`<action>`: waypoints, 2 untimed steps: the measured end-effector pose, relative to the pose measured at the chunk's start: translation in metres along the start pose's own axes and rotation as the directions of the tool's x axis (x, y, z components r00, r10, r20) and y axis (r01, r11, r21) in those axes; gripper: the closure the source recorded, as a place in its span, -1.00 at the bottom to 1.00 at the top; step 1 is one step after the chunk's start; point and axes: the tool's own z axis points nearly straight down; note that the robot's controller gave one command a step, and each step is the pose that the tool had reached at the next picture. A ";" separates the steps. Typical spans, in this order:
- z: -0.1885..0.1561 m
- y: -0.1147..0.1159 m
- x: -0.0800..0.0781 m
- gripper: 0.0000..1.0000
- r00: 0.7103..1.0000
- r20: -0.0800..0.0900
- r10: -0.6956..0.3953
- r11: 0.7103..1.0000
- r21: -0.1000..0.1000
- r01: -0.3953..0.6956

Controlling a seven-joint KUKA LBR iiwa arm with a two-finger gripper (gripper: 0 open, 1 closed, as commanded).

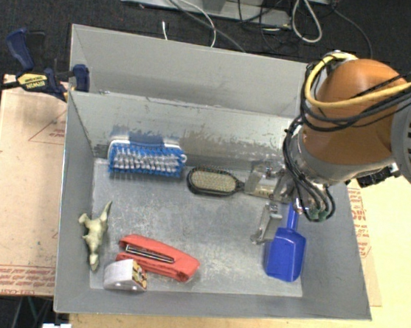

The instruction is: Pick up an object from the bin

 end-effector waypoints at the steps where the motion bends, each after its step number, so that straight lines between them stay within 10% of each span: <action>1: 0.076 0.006 0.008 -1.00 0.997 -0.003 -0.071 0.997 -0.001 0.071; 2: 0.068 0.046 0.020 -1.00 1.000 0.013 -0.015 1.000 -0.002 0.016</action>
Offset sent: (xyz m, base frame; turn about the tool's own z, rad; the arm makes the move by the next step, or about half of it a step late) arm -0.0200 0.0430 -0.0681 -0.0105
